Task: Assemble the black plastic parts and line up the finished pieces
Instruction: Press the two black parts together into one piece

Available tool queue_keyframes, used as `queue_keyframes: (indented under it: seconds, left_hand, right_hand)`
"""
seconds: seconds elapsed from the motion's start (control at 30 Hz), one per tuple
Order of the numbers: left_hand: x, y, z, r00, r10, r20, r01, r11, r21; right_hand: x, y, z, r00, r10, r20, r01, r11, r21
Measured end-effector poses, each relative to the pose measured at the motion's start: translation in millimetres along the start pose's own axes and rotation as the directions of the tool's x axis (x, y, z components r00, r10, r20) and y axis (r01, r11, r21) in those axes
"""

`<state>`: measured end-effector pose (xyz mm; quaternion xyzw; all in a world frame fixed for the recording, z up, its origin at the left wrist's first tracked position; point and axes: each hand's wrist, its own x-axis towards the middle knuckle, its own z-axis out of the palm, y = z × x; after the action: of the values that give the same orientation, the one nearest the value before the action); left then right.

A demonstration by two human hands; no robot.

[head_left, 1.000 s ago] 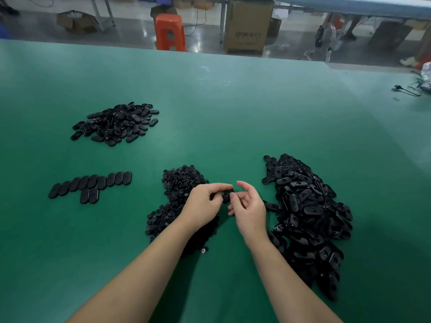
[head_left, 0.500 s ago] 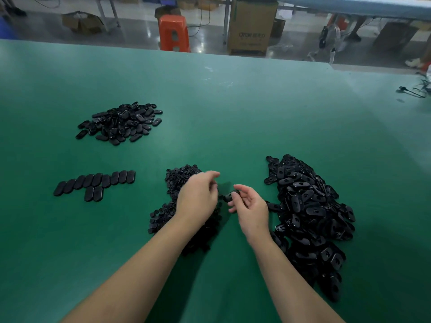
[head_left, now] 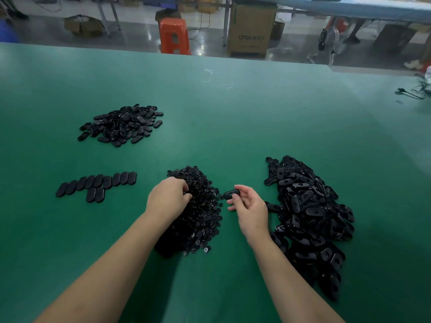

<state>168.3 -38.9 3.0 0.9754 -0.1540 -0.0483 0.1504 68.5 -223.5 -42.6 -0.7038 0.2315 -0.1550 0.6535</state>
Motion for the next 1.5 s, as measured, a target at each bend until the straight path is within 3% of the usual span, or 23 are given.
queue_keyframes:
  seconds: [0.67,1.23,1.5]
  left_hand:
    - [-0.1,-10.0,6.1,0.999,-0.044,0.014,0.045,0.998,-0.046]
    - [-2.5,-19.4,7.5,0.995,-0.080,-0.063,0.070,0.987,-0.148]
    - [-6.1,-18.3,3.8,0.992,-0.120,0.038,0.124,0.985,-0.124]
  right_hand:
    - [0.3,1.8,1.4,1.000,-0.008,-0.007,0.008,0.999,-0.033]
    - [-1.1,0.4,0.9,1.000,-0.016,-0.016,0.015,0.998,-0.054]
    - [-1.7,-1.6,0.7,1.000,-0.027,-0.012,0.027,0.998,-0.062]
